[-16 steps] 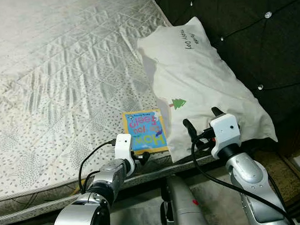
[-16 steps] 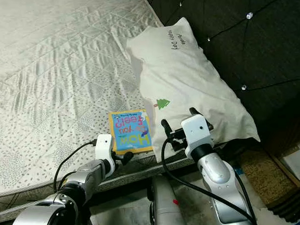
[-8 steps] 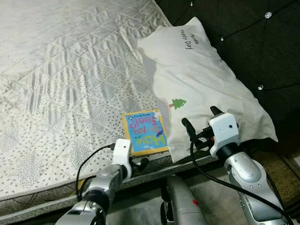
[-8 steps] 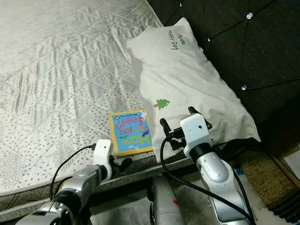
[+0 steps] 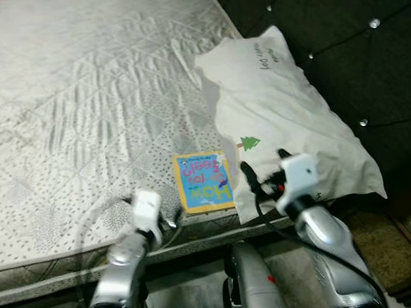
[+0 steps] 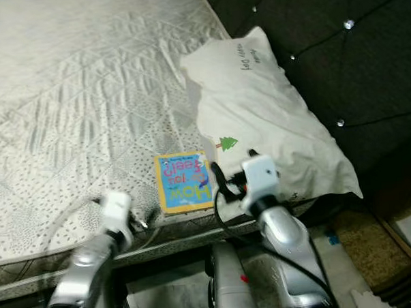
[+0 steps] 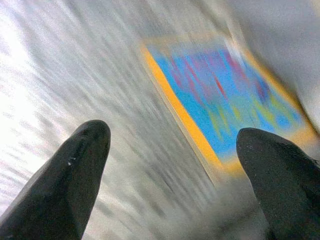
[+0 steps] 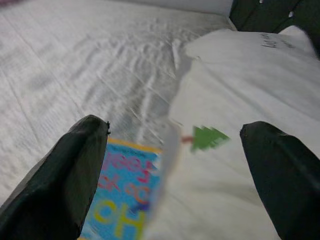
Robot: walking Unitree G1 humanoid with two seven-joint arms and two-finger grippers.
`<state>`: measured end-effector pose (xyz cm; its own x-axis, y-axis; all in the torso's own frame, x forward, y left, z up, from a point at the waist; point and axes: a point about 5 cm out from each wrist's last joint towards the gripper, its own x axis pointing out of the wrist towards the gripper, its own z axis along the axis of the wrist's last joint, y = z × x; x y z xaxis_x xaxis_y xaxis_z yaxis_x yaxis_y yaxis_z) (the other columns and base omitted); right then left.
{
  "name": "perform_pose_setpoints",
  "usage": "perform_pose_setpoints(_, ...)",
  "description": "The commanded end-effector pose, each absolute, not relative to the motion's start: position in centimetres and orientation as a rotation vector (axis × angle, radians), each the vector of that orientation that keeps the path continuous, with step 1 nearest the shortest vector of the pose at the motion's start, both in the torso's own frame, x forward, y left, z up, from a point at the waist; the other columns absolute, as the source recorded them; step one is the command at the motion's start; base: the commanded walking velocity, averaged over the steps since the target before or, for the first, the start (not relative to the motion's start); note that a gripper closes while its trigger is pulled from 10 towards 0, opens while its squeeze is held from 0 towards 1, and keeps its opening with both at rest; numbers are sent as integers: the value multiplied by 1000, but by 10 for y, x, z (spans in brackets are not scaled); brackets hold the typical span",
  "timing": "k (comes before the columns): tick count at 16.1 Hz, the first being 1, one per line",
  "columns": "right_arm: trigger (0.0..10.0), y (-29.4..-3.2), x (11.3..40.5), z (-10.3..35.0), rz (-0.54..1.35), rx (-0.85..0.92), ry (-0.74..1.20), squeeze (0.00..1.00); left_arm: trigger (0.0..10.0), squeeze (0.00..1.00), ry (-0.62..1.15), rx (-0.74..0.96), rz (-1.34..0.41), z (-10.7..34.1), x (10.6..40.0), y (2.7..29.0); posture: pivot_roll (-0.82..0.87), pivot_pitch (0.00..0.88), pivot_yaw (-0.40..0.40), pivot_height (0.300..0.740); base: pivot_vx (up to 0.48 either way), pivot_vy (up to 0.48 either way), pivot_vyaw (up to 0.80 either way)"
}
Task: Clean up the room
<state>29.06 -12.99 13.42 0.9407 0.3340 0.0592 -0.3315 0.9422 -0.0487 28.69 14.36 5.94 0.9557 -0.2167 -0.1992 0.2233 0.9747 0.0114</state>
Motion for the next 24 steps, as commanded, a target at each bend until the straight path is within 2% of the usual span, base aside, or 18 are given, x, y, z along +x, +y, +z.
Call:
perform_pose_setpoints(1, 10000, -137, 293, 129, 305, 10, -34, 0, 10000, 0, 125, 35, -196, 71, 285, 148, -129, 131, -42, 600, 0, 0, 0)
perform_pose_setpoints(4, 10000, -135, 309, 126, 267, 66, -31, 0, 10000, 0, -37, 60, -144, 102, 274, 159, -72, 87, -30, 600, 0, 0, 0)
perform_pose_setpoints(6, 10000, -133, 318, 120, 227, 65, -22, 0, 10000, 0, -123, 141, -71, 124, 271, 161, -31, 59, -24, 600, 0, 0, 0)
perform_pose_setpoints(10, 10000, -134, 335, 121, 167, 88, -22, 0, 10000, 0, -218, 173, -125, 147, 272, 168, 7, 18, -36, 600, 0, 0, 0)
perform_pose_setpoints(11, 10000, -137, 339, 126, 152, 92, -43, 0, 10000, 0, -195, 98, -184, 147, 272, 169, 14, 13, -42, 600, 0, 0, 0)
perform_pose_setpoints(15, 10000, -138, 341, 128, 140, 94, -52, 0, 10000, 0, -180, 89, -204, 146, 272, 170, 12, 5, -50, 600, 0, 0, 0)
perform_pose_setpoints(17, 10000, -146, 354, 150, 107, 164, -136, 0, 10000, 0, -169, 58, -190, 135, 283, 167, -23, 0, -60, 620, 0, 0, 0)
perform_pose_setpoints(19, 10000, -148, 357, 156, 77, 186, -165, 0, 10000, 0, -242, 13, -63, 143, 291, 168, -51, 0, -39, 639, 0, 0, 0)
perform_pose_setpoints(21, 10000, -153, 355, 156, 38, 212, -181, 0, 10000, 0, -228, 25, 57, 141, 285, 185, -48, 0, -28, 664, 0, 0, 0)
perform_pose_setpoints(24, 10000, -151, 351, 157, 5, 258, -195, 0, 10000, 0, -266, -17, 56, 145, 280, 196, -35, 0, -16, 693, 0, 0, 0)
